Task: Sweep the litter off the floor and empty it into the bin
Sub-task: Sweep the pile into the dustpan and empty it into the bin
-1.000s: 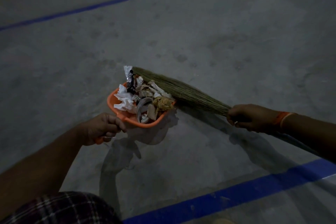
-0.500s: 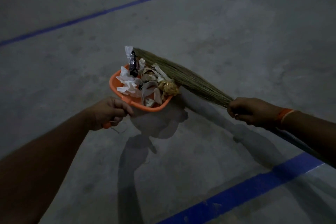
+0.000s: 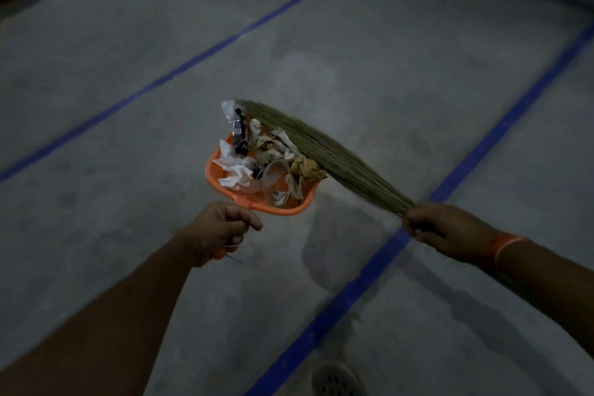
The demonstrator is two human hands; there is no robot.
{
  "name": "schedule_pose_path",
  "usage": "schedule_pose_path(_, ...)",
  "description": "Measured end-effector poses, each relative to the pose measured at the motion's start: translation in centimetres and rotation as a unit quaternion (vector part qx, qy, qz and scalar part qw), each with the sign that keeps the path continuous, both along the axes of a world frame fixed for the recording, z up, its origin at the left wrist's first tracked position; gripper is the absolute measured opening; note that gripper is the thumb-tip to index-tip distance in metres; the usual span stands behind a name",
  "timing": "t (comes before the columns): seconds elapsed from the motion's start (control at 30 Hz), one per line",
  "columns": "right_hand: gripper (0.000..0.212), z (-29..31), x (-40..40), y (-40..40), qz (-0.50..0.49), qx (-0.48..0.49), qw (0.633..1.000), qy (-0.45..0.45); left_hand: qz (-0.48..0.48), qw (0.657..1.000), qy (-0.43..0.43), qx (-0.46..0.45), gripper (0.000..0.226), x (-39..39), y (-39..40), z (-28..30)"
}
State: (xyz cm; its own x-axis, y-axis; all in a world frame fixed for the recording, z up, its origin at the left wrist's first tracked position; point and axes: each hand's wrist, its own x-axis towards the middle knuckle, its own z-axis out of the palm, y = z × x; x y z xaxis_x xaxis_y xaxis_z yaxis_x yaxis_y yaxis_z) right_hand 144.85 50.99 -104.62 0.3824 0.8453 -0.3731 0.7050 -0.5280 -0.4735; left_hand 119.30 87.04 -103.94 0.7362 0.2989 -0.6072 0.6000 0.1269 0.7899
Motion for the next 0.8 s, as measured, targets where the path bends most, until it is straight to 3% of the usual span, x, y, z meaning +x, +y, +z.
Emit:
schedule_pose_path(0.23,0.028,10.9,1.0,-17.3,-0.117,-0.013,0.993,0.013,-0.105,0.994,0.009,-0.011,0.031,10.6,-13.1,11.1)
schedule_pose_path(0.57,0.021,17.2,6.9,-45.1,-0.295,0.019,0.955,0.005,-0.198,0.980,-0.022,-0.012,0.033,28.2,-40.9,16.6)
schedule_pose_path(0.8,0.025,19.8,10.3,-63.8,-0.388,-0.005,0.921,-0.019,-0.303,0.952,-0.021,-0.039,0.035,40.0,-59.5,18.6)
